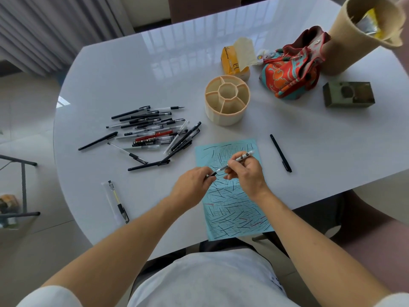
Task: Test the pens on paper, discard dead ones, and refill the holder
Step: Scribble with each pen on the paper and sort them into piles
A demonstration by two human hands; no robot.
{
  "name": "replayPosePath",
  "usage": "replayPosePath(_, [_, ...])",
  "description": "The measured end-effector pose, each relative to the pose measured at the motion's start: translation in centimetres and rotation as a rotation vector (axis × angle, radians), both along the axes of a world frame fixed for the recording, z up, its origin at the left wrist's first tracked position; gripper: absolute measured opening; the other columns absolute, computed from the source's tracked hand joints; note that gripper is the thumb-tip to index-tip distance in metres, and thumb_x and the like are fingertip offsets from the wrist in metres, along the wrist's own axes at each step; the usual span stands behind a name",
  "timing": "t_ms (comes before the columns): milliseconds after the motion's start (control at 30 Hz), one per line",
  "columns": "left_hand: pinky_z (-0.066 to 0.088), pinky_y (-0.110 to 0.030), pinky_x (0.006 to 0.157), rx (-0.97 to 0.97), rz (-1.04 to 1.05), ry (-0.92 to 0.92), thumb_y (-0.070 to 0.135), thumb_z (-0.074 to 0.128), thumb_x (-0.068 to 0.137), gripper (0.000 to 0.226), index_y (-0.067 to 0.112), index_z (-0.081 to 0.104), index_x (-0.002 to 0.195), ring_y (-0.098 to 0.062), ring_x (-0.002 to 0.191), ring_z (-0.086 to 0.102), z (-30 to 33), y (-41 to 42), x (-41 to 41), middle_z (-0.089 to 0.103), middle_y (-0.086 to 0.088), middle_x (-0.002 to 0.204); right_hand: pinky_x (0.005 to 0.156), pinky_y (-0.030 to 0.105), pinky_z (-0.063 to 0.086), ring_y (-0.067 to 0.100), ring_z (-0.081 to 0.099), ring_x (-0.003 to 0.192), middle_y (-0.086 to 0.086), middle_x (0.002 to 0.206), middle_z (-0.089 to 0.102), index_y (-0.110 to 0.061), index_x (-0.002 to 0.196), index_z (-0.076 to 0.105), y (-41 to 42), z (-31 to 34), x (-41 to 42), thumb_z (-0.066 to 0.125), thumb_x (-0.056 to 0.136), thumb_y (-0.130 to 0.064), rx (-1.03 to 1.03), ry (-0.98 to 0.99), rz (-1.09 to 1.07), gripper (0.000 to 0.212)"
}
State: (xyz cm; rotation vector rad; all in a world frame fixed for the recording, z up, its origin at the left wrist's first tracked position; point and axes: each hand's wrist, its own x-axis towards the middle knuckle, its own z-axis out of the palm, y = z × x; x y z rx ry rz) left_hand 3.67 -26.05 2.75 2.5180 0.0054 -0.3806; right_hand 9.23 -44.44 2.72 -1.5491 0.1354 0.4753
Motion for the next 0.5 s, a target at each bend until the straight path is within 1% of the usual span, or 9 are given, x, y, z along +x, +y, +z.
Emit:
replayPosePath(67, [0.040,-0.028,0.065,-0.018,-0.009,-0.016,0.036,0.051,0.102,0.022,0.019,0.064,0.100,-0.013,0.078,0.055,0.2,-0.3,0.1,0.061,0.006,0.085,0.066,0.041,0.063,0.023,0.068,0.065,0.015,0.077,0.070,-0.003,0.090,0.065,0.2,-0.2,-0.2,0.062,0.099,-0.008,-0.018,0.014,0.030,0.010])
replayPosePath(133, [0.043,-0.031,0.067,-0.023,-0.013,-0.026,0.034,0.050,0.103,0.024,0.016,0.064,0.098,-0.015,0.077,0.055,0.3,-0.6,0.2,0.061,0.004,0.083,0.069,0.044,0.064,0.024,0.069,0.064,0.012,0.078,0.072,-0.004,0.094,0.066,0.2,-0.5,-0.3,0.062,0.101,-0.012,-0.055,0.029,0.042,0.012])
replayPosePath(200, [0.045,-0.035,0.066,-0.016,-0.039,-0.036,0.032,0.049,0.104,0.027,0.013,0.062,0.092,-0.017,0.072,0.054,0.4,-1.0,0.2,0.059,0.003,0.077,0.068,0.042,0.064,0.023,0.069,0.062,0.008,0.077,0.073,-0.003,0.096,0.067,0.1,-0.6,-0.3,0.062,0.102,-0.016,-0.089,0.035,0.056,0.015])
replayPosePath(300, [0.038,-0.032,0.062,-0.019,-0.047,-0.019,0.031,0.047,0.105,0.027,0.014,0.056,0.085,-0.016,0.066,0.050,-0.2,-1.3,-0.1,0.052,0.006,0.071,0.067,0.038,0.064,0.022,0.070,0.066,0.009,0.079,0.073,-0.005,0.096,0.066,-0.1,-0.7,-0.4,0.061,0.102,-0.018,-0.125,0.046,0.107,0.015])
replayPosePath(367, [0.036,-0.030,0.063,-0.038,-0.040,0.002,0.034,0.046,0.105,0.025,0.019,0.054,0.087,-0.014,0.069,0.051,-0.6,-1.5,-0.4,0.052,0.009,0.072,0.069,0.039,0.064,0.023,0.070,0.071,0.012,0.084,0.073,-0.009,0.097,0.065,-0.2,-0.5,-0.2,0.062,0.102,-0.018,-0.156,0.039,0.166,0.012])
replayPosePath(400, [0.040,-0.030,0.066,-0.047,-0.043,0.009,0.036,0.046,0.105,0.023,0.021,0.057,0.092,-0.014,0.075,0.055,-0.9,-1.6,-0.4,0.055,0.009,0.078,0.071,0.040,0.064,0.022,0.069,0.073,0.013,0.087,0.072,-0.009,0.098,0.064,-0.4,-0.5,0.1,0.061,0.102,-0.018,-0.167,0.047,0.181,0.011])
replayPosePath(433, [0.045,-0.031,0.072,-0.054,-0.049,0.014,0.038,0.046,0.104,0.022,0.022,0.061,0.101,-0.015,0.086,0.058,-1.2,-1.7,-0.4,0.060,0.008,0.088,0.072,0.042,0.064,0.021,0.069,0.074,0.013,0.091,0.071,-0.008,0.099,0.063,-0.8,-0.6,0.6,0.060,0.102,-0.017,-0.184,0.062,0.178,0.010])
replayPosePath(467, [0.049,-0.033,0.084,-0.052,-0.056,0.018,0.041,0.047,0.103,0.026,0.022,0.062,0.114,-0.016,0.100,0.058,-1.5,-1.6,-0.5,0.064,0.006,0.103,0.073,0.043,0.064,0.019,0.067,0.075,0.015,0.096,0.071,-0.008,0.101,0.062,-1.3,-0.7,1.4,0.057,0.103,-0.016,-0.227,0.075,0.166,0.010])
replayPosePath(500, [0.048,-0.035,0.097,-0.029,-0.072,0.018,0.042,0.049,0.102,0.035,0.020,0.058,0.128,-0.017,0.116,0.054,-1.9,-1.5,-0.6,0.063,0.003,0.120,0.074,0.043,0.064,0.019,0.066,0.075,0.016,0.100,0.071,-0.009,0.102,0.060,-2.1,-0.8,2.4,0.055,0.103,-0.015,-0.308,0.080,0.154,0.009])
